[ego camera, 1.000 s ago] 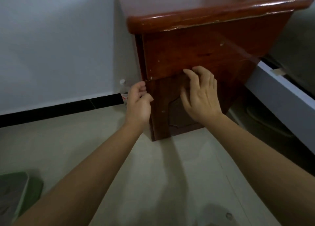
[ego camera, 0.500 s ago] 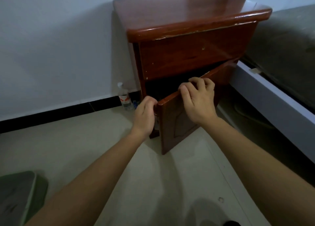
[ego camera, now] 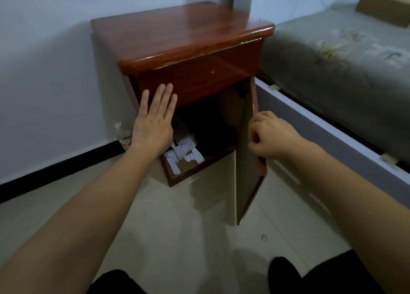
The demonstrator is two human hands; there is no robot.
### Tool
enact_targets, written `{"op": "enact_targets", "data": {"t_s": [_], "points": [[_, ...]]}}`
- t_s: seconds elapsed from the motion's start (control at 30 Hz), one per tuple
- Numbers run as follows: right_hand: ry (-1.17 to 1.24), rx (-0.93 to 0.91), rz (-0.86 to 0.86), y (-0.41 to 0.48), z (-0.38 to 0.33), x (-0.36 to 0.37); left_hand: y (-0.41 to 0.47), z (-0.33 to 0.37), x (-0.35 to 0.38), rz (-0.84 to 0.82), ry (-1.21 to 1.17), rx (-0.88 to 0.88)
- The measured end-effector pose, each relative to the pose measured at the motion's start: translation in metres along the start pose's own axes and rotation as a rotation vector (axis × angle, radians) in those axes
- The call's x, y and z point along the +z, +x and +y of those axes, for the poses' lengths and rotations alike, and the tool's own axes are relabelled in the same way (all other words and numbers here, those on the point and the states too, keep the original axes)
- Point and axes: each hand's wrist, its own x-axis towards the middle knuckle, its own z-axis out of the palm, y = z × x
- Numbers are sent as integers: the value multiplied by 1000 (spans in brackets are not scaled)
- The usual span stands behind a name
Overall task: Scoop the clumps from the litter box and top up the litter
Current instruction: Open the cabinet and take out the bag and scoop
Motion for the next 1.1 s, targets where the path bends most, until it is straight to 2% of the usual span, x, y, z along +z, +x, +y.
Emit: {"op": "enact_targets", "data": {"t_s": [0.07, 0.13, 0.23, 0.47, 0.7, 0.77, 0.83, 0.93, 1.03, 1.1], "points": [[-75, 113, -59, -12, 18, 0, 1, 2, -1, -4, 17, -8], [-177, 269, -22, -19, 37, 8, 3, 5, 1, 7, 21, -29], [-184, 475, 40, -17, 70, 15, 3, 11, 6, 22, 3, -55], [-381, 579, 192, 2, 113, 47, 8, 11, 15, 59, 10, -37], [-242, 746, 186, 28, 105, 53, 9, 7, 19, 66, 20, -14], [-280, 656, 186, 36, 94, 57, 6, 6, 18, 93, -59, 4], [-342, 454, 163, 50, 75, 64, -3, 7, 23, 132, -189, 19], [-284, 175, 74, 77, 38, 80, -33, 19, 52, 182, -363, 8], [-233, -7, 16, 105, 5, 107, -63, 39, 87, 84, -492, -26], [-166, -50, -17, 124, -7, 132, -77, 55, 111, -1, -537, -35]]}}
